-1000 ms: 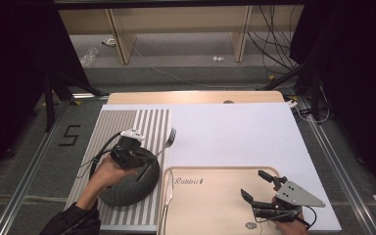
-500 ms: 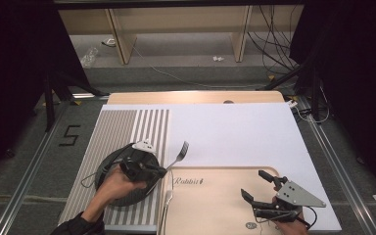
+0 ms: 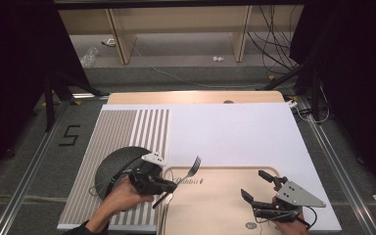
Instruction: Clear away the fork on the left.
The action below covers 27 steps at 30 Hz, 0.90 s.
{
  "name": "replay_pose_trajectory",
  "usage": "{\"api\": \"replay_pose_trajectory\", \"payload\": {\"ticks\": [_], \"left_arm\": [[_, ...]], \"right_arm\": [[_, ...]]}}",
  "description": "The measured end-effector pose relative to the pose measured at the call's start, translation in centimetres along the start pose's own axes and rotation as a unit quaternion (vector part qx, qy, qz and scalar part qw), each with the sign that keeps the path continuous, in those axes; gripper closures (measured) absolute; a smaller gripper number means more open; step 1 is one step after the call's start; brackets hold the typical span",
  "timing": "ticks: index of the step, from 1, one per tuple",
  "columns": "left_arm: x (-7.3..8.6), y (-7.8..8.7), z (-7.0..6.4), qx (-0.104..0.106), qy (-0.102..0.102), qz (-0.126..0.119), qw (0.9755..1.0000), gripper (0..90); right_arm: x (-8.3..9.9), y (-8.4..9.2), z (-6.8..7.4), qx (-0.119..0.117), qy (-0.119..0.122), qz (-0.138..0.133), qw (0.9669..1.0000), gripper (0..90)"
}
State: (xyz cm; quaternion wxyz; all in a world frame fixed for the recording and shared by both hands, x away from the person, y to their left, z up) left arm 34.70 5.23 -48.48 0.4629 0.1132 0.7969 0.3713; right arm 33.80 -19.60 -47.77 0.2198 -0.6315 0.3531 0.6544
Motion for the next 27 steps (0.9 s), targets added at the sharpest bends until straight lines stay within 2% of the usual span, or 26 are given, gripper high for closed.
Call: {"api": "replay_pose_trajectory", "payload": {"ticks": [5,9,11,13,20,27], "left_arm": [[0.6,-0.6,-0.9,0.006,-0.003,0.010,0.9999,83.0],[1.0,-1.1,-1.8,0.025,-0.004,0.015,0.9996,83.0],[1.2,-1.4,-2.1,0.025,-0.007,0.022,0.9994,83.0],[1.4,-1.8,-2.4,0.034,-0.003,0.023,0.9992,83.0],[2.1,-2.9,-3.5,0.037,-0.007,0.044,0.9983,83.0],[2.8,-4.0,-4.8,0.046,-0.014,0.069,0.9965,83.0]], "right_arm": [[0.0,0.0,0.0,0.000,0.002,0.001,1.0000,19.1],[0.0,0.0,0.0,0.000,0.002,0.001,1.0000,19.1],[0.0,0.0,0.0,0.000,0.002,0.002,1.0000,19.1],[0.0,0.0,0.0,0.000,0.002,0.001,1.0000,19.1],[0.0,0.0,0.0,0.000,0.003,0.001,1.0000,19.1],[0.0,0.0,0.0,0.000,0.003,0.002,1.0000,19.1]]}}
Point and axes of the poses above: each handheld gripper's, and its own axes: y roughly backward along the jaws, x roughly out of its underside, z roughly to its left, the point moved 10 cm from there along -y, roughly forward along the jaws, and after that the axes turned 5 degrees about -z, right-handed, at the moved point
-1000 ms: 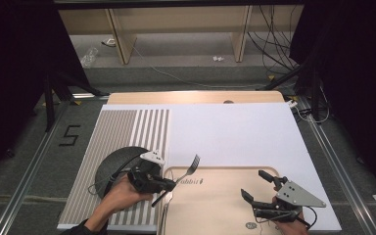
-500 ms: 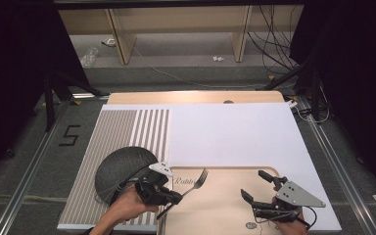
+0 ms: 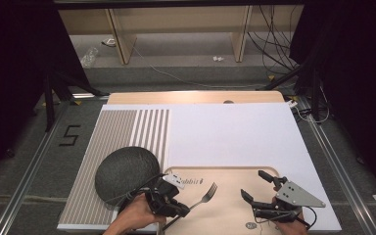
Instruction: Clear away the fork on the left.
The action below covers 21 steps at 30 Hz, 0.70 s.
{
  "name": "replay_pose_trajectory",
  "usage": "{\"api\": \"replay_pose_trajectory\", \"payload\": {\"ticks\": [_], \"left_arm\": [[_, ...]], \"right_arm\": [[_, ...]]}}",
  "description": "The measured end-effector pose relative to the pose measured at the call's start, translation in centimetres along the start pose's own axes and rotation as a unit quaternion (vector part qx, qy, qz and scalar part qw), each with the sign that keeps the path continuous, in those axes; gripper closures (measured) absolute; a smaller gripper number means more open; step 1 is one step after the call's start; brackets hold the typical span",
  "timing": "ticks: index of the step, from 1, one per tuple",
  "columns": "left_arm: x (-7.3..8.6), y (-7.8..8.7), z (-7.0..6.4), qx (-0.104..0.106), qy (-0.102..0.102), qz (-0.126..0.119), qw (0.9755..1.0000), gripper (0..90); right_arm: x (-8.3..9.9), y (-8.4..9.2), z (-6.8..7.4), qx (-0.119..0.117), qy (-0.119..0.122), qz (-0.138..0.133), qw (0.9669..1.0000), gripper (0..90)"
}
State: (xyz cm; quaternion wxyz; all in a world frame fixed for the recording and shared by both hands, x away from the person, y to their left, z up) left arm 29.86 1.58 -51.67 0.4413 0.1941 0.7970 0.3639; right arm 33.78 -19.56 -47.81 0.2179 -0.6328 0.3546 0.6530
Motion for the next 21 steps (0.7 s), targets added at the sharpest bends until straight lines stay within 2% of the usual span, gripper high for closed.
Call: {"api": "replay_pose_trajectory", "payload": {"ticks": [7,12,21], "left_arm": [[0.4,-1.1,-0.6,0.002,0.001,0.016,0.9999,83.0],[0.7,-1.7,-0.9,-0.004,-0.008,0.033,0.9994,83.0],[1.5,-3.1,-1.4,-0.001,-0.015,0.059,0.9982,82.9]], "right_arm": [[0.0,0.0,0.0,0.000,0.000,0.000,1.0000,19.1],[0.1,0.0,0.0,-0.002,0.002,0.004,1.0000,19.2],[0.1,-0.1,0.0,-0.001,0.002,0.004,1.0000,19.2]]}}
Point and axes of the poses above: each handheld gripper's, and its own axes: y roughly backward along the jaws, x roughly out of its underside, z roughly to its left, the point moved 10 cm from there along -y, roughly forward along the jaws, and after that the axes turned 5 degrees about -z, right-handed, at the moved point
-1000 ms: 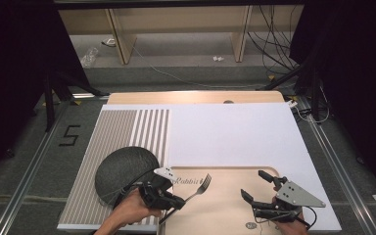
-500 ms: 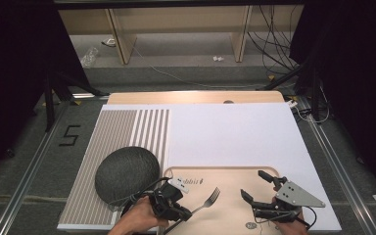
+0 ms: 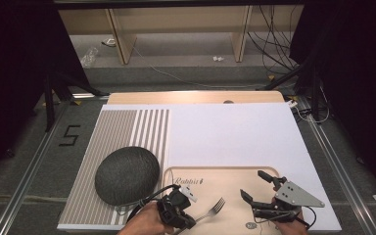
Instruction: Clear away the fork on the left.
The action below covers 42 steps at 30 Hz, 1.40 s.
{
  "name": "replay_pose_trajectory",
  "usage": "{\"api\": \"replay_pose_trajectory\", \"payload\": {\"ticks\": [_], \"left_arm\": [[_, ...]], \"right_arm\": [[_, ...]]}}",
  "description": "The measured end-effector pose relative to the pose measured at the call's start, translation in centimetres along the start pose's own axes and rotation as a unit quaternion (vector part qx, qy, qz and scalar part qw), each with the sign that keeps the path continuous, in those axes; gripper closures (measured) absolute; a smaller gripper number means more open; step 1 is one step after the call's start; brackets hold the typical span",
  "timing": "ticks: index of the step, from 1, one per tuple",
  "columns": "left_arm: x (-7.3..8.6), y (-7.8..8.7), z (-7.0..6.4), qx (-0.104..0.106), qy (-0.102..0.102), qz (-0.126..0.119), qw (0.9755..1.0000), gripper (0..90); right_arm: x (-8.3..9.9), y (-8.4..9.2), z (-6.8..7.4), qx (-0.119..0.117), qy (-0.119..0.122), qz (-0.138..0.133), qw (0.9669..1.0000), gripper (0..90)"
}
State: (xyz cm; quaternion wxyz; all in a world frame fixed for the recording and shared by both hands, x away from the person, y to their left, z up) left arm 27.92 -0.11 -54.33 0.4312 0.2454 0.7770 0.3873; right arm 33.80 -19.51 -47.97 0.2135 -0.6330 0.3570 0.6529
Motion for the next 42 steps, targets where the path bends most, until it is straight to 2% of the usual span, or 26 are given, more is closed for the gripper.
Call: {"api": "replay_pose_trajectory", "payload": {"ticks": [8,12,14,17,20,23,26,29,33,38,42], "left_arm": [[0.5,-0.9,-0.2,-0.004,-0.004,0.019,0.9998,82.8],[0.5,-1.0,-0.3,-0.005,-0.004,0.019,0.9998,82.6],[0.5,-1.1,-0.4,0.002,-0.001,0.018,0.9998,80.7],[-0.2,-0.7,-0.6,-0.004,-0.001,-0.001,1.0000,57.5],[-1.0,-0.2,-0.8,-0.013,-0.004,-0.025,0.9996,38.9],[-1.5,0.0,-0.9,-0.019,-0.011,-0.039,0.9990,30.3],[-1.6,-0.1,-0.9,-0.020,-0.015,-0.043,0.9988,28.3],[-1.7,-0.2,-1.1,-0.023,-0.021,-0.052,0.9982,33.2],[-1.9,-0.2,-1.4,-0.020,-0.037,-0.064,0.9971,51.7],[-2.0,-0.4,-1.7,-0.019,-0.049,-0.073,0.9959,69.2],[-1.9,-1.0,-1.8,-0.029,-0.063,-0.073,0.9949,77.8]], "right_arm": [[0.0,0.0,0.0,-0.001,-0.001,0.000,1.0000,19.2],[0.0,0.0,0.0,-0.001,-0.001,-0.001,1.0000,19.2],[0.0,0.0,0.0,-0.002,0.000,0.000,1.0000,19.2],[0.0,0.0,0.1,-0.002,-0.001,-0.001,1.0000,19.2],[0.0,0.0,0.0,-0.002,-0.001,-0.001,1.0000,19.2],[0.0,0.0,0.1,-0.003,0.001,-0.001,1.0000,19.2],[0.0,0.0,0.1,-0.003,0.000,-0.001,1.0000,19.2],[0.0,0.0,0.1,-0.003,0.000,-0.001,1.0000,19.2],[-0.1,0.0,0.1,-0.002,0.001,-0.002,1.0000,19.2],[0.0,0.0,0.1,-0.003,0.002,-0.001,1.0000,19.2],[0.0,0.0,0.1,-0.003,0.003,-0.001,1.0000,19.3]]}}
Point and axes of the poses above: each handheld gripper's, and its own axes: y roughly backward along the jaws, x roughly out of its underside, z roughly to its left, the point moved 10 cm from there along -y, roughly forward along the jaws, and after that the axes turned 5 degrees about -z, right-handed, at the moved point
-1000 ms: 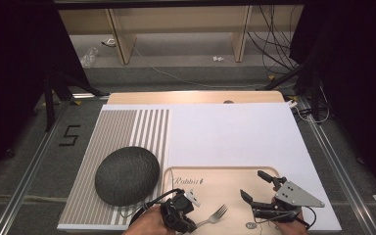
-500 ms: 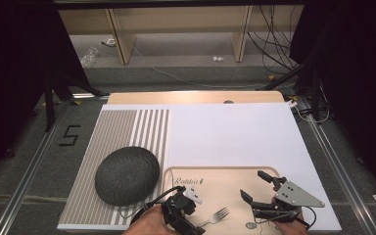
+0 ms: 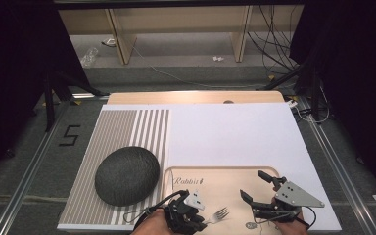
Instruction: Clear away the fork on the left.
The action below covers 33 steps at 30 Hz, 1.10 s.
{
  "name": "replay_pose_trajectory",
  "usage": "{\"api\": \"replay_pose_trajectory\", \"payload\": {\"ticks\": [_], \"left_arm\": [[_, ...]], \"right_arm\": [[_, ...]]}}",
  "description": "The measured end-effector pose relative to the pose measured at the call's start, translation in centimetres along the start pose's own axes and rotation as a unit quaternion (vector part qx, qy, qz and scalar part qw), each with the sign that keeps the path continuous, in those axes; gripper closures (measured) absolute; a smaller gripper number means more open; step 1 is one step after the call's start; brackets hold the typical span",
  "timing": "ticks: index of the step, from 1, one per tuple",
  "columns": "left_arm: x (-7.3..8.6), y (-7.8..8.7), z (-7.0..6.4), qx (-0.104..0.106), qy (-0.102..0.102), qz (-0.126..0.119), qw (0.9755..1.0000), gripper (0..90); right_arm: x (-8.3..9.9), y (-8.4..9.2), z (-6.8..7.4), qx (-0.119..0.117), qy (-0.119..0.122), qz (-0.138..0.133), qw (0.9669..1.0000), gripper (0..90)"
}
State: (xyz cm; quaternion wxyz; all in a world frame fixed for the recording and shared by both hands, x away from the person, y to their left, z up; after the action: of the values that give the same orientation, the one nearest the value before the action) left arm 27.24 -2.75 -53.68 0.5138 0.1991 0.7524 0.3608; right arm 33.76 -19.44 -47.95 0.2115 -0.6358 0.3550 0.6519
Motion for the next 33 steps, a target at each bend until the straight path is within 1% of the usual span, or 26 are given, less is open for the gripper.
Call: {"api": "replay_pose_trajectory", "payload": {"ticks": [3,5,6,8,13,16,18,22,30,33], "left_arm": [[0.2,-0.4,-0.2,-0.001,-0.008,0.002,1.0000,86.1],[0.4,-0.7,-0.4,0.003,-0.014,0.007,0.9999,88.8],[0.5,-0.8,-0.4,0.004,-0.014,0.007,0.9999,89.2],[0.6,-1.0,-0.5,0.006,-0.017,0.013,0.9997,89.4],[0.7,-1.2,-0.4,-0.002,-0.019,0.016,0.9997,89.4],[0.9,-1.3,-0.3,-0.005,-0.022,0.021,0.9995,89.3],[1.0,-1.3,-0.2,-0.004,-0.019,0.022,0.9996,89.3],[0.9,-1.2,0.0,-0.012,-0.020,0.024,0.9994,89.4],[1.2,-1.1,0.7,-0.021,-0.016,0.032,0.9991,89.4],[1.3,-1.0,1.1,-0.025,-0.011,0.032,0.9991,89.4]], "right_arm": [[0.0,0.0,0.0,0.000,0.000,0.000,1.0000,19.2],[0.0,0.0,0.0,0.000,0.000,0.000,1.0000,19.3],[0.0,0.0,0.0,0.000,0.000,0.000,1.0000,19.3],[0.0,0.0,0.0,0.001,0.000,-0.001,1.0000,19.3],[0.0,0.0,0.0,0.000,0.001,0.000,1.0000,19.3],[0.0,0.0,0.0,0.000,0.001,0.001,1.0000,19.3],[0.0,0.0,0.0,0.000,0.001,0.001,1.0000,19.3],[0.0,0.0,0.0,0.000,0.001,0.001,1.0000,19.3],[0.1,0.0,0.0,0.000,0.003,0.001,1.0000,19.4],[0.1,0.0,0.1,0.000,0.000,0.002,1.0000,19.5]]}}
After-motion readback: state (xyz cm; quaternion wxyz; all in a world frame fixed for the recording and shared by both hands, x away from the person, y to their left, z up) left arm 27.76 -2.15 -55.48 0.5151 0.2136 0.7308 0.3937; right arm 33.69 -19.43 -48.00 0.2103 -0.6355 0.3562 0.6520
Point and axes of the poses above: each handheld gripper's, and its own axes: y roughly backward along the jaws, x roughly out of its underside, z roughly to its left, the point moved 10 cm from there along -y, roughly forward along the jaws, and after that the axes turned 5 degrees about -z, right-handed, at the moved point
